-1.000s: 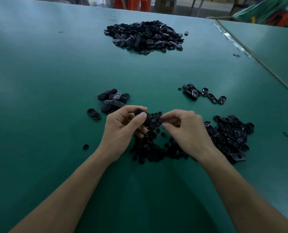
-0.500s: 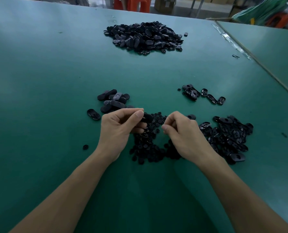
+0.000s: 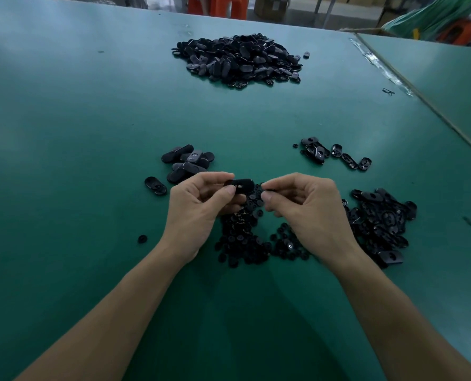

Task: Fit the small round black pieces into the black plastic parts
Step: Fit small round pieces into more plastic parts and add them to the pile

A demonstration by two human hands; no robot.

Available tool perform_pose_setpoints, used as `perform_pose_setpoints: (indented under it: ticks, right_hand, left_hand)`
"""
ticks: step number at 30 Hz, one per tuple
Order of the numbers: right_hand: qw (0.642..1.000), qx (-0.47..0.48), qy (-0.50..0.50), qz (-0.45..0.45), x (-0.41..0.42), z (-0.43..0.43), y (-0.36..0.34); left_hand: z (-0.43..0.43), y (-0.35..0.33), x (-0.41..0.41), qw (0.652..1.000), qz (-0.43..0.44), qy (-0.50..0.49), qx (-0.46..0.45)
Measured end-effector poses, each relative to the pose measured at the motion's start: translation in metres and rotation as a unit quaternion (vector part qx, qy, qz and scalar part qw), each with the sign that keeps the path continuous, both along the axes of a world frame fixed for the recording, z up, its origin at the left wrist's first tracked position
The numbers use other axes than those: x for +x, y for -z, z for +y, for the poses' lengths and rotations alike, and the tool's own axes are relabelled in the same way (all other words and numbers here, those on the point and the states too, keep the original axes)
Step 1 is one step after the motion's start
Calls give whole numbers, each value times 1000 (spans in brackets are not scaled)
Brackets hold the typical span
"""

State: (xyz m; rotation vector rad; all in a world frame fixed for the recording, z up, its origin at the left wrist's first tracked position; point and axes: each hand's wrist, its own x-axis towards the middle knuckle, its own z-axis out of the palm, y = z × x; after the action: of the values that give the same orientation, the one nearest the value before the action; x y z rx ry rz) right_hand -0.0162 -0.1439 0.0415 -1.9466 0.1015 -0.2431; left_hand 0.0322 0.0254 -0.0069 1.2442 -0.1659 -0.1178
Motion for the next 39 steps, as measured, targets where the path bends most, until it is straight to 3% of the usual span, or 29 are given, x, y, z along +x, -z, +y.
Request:
perform_pose_setpoints:
  ticks: [12, 24, 34, 39]
  right_hand:
    - [1000, 7, 5, -3, 1, -1, 1]
    - [989, 139, -6, 45, -2, 1, 0]
    - [996, 89, -9, 17, 0, 18, 3]
    - [994, 109, 1, 29, 2, 19, 6]
  left_hand:
    - [-2, -3, -2, 1000, 4, -19, -2]
    - [-1, -3, -1, 1000, 8, -5, 5]
    - [0, -2, -2, 999, -14, -2, 29]
    - [1, -2, -3, 999, -19, 6, 27]
